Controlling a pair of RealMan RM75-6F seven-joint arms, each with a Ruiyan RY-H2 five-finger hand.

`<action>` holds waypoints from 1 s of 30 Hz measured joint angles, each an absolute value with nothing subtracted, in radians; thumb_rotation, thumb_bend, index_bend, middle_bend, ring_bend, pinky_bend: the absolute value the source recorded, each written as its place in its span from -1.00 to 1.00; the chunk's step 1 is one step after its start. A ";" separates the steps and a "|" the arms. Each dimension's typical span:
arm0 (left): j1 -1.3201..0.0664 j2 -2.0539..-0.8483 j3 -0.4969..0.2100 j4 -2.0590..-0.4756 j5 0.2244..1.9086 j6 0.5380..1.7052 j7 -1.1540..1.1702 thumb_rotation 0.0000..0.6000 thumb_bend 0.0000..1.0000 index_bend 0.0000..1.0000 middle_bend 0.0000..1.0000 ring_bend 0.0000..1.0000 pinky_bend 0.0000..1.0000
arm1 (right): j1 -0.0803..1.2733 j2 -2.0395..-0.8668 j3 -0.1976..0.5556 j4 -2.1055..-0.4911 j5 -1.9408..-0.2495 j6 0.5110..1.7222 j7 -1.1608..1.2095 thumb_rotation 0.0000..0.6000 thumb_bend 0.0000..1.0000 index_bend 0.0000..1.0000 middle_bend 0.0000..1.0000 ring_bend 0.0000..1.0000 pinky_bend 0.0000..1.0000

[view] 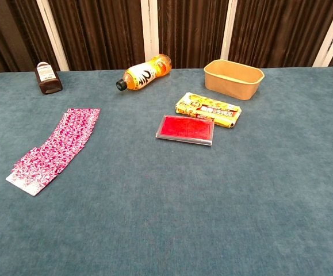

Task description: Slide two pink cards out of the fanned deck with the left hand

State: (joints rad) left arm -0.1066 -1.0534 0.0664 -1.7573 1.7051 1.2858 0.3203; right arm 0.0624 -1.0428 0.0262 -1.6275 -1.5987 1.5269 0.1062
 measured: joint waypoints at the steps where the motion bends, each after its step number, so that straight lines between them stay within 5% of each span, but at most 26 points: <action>1: -0.115 -1.052 0.065 -1.770 1.685 1.263 0.342 1.00 0.54 -0.78 0.81 0.50 0.40 | 0.062 -1.043 0.026 -1.627 -1.598 1.527 0.107 1.00 -0.37 -1.00 -0.79 -0.63 -0.73; 11: -0.215 -1.084 0.020 -1.855 1.455 1.068 0.576 1.00 0.54 -0.77 0.81 0.50 0.40 | 0.062 -1.041 0.029 -1.622 -1.592 1.526 0.117 1.00 -0.37 -1.00 -0.79 -0.63 -0.73; 30: -0.353 -1.213 -0.016 -1.833 1.155 0.949 0.796 1.00 0.54 -0.77 0.81 0.50 0.40 | 0.061 -1.039 0.035 -1.614 -1.583 1.527 0.130 1.00 -0.38 -1.00 -0.79 -0.63 -0.73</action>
